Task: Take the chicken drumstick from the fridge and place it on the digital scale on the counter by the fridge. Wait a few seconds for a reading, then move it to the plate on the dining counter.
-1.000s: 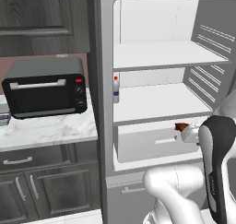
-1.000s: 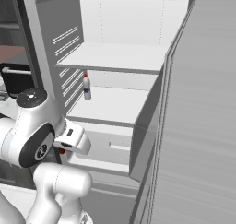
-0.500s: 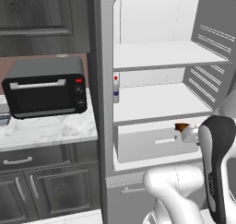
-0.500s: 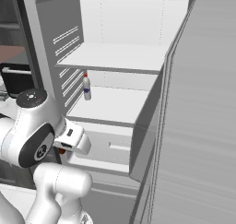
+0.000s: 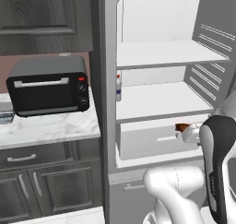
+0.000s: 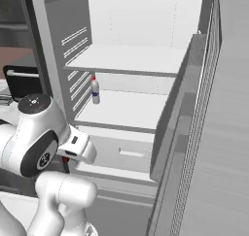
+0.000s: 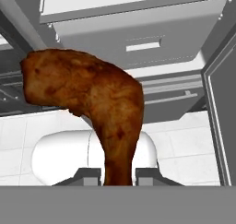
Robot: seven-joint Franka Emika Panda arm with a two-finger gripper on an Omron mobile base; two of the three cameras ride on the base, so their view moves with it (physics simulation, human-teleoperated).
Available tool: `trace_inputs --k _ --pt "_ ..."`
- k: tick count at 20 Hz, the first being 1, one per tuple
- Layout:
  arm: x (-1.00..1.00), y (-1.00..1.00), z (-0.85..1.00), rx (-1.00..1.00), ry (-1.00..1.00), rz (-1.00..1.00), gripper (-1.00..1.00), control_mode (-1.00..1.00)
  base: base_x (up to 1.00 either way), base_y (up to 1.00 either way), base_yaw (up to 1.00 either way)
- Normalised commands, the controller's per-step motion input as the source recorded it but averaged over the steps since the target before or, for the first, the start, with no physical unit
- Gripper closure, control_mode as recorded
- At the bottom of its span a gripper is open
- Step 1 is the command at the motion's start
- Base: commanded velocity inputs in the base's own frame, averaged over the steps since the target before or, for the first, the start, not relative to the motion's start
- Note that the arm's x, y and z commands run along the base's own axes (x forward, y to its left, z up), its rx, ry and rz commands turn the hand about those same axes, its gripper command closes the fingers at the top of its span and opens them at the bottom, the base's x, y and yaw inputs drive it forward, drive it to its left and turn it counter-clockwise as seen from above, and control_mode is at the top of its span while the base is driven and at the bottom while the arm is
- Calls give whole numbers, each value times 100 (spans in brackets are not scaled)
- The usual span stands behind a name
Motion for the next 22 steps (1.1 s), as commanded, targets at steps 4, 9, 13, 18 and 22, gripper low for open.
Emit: trace_inputs --k 4,9,13,18,22 --pt "0 0 0 0 0 0 100 100 -43 93 -1" --pt "0 0 0 0 0 0 100 100 -28 89 0" --pt "0 0 0 0 0 0 100 100 -4 100 -2" --pt "0 0 0 0 0 0 100 100 0 100 -4" --pt "0 0 0 0 0 0 100 100 43 94 0"
